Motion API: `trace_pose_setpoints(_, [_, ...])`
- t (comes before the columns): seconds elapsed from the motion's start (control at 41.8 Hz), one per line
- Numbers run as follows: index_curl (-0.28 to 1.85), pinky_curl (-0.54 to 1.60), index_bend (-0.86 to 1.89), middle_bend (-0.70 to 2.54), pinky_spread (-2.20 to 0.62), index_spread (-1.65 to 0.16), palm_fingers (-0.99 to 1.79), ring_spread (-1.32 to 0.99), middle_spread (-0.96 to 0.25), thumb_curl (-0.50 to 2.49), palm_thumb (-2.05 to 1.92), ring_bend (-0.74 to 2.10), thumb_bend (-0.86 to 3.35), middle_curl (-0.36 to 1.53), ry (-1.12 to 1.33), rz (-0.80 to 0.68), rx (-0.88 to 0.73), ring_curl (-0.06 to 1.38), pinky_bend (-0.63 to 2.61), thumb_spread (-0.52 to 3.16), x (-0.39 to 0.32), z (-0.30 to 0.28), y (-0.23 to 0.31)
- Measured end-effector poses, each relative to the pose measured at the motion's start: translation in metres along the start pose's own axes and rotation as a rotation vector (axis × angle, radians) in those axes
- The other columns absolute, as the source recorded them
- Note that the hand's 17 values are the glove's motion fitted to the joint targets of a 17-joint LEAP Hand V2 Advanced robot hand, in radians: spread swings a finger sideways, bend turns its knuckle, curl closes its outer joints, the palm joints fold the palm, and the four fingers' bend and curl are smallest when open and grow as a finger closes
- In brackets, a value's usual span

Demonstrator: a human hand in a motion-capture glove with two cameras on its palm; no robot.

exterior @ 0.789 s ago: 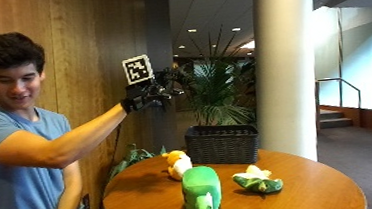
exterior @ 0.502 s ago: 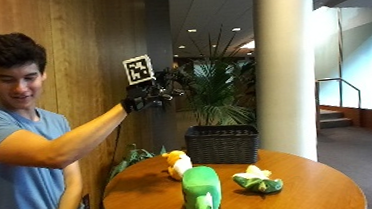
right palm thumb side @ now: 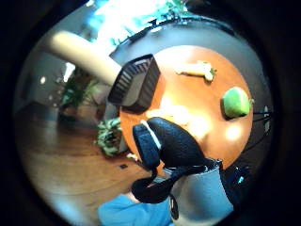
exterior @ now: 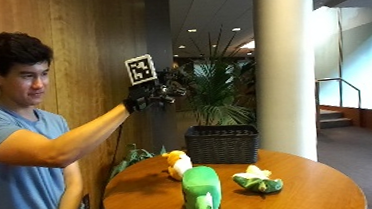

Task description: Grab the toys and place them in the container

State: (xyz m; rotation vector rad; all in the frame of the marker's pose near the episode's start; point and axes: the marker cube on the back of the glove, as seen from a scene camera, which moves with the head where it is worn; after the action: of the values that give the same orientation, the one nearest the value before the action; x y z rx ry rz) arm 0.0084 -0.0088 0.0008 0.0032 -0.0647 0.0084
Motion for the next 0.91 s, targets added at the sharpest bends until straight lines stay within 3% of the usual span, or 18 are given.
trace_pose_setpoints(0.191, [0.17, 0.33, 0.11, 0.22, 0.06, -0.31, 0.01, -0.01, -0.01, 0.14, -0.05, 0.32, -0.04, 0.26, 0.01, -0.179, -0.035, 0.16, 0.95, 1.21, -0.012, 0.013, -0.005])
trace_pose_setpoints(0.287, [0.17, 0.34, 0.1, 0.22, 0.06, -0.3, -0.03, -0.01, -0.01, 0.15, -0.05, 0.35, -0.04, 0.28, -0.039, -0.055, -0.068, 0.17, 0.99, 1.19, -0.031, 0.024, -0.013])
trace_pose_setpoints(0.502, [0.16, 0.37, 0.08, 0.18, 0.06, -0.29, -0.08, 0.0, 0.01, 0.17, -0.04, 0.38, -0.04, 0.3, 0.007, 0.04, -0.16, 0.19, 1.11, 1.16, -0.061, 0.066, -0.022])
trace_pose_setpoints(0.598, [0.15, 0.39, 0.08, 0.16, 0.06, -0.28, -0.14, 0.01, 0.02, 0.18, -0.04, 0.36, -0.04, 0.29, 0.113, -0.042, -0.227, 0.19, 1.17, 1.15, -0.067, 0.097, -0.02])
trace_pose_setpoints(0.908, [0.12, 0.42, 0.04, 0.11, 0.07, -0.26, -0.3, 0.04, 0.05, 0.21, -0.04, 0.28, -0.05, 0.25, 0.019, -0.099, -0.442, 0.2, 1.32, 1.04, -0.111, 0.191, -0.002])
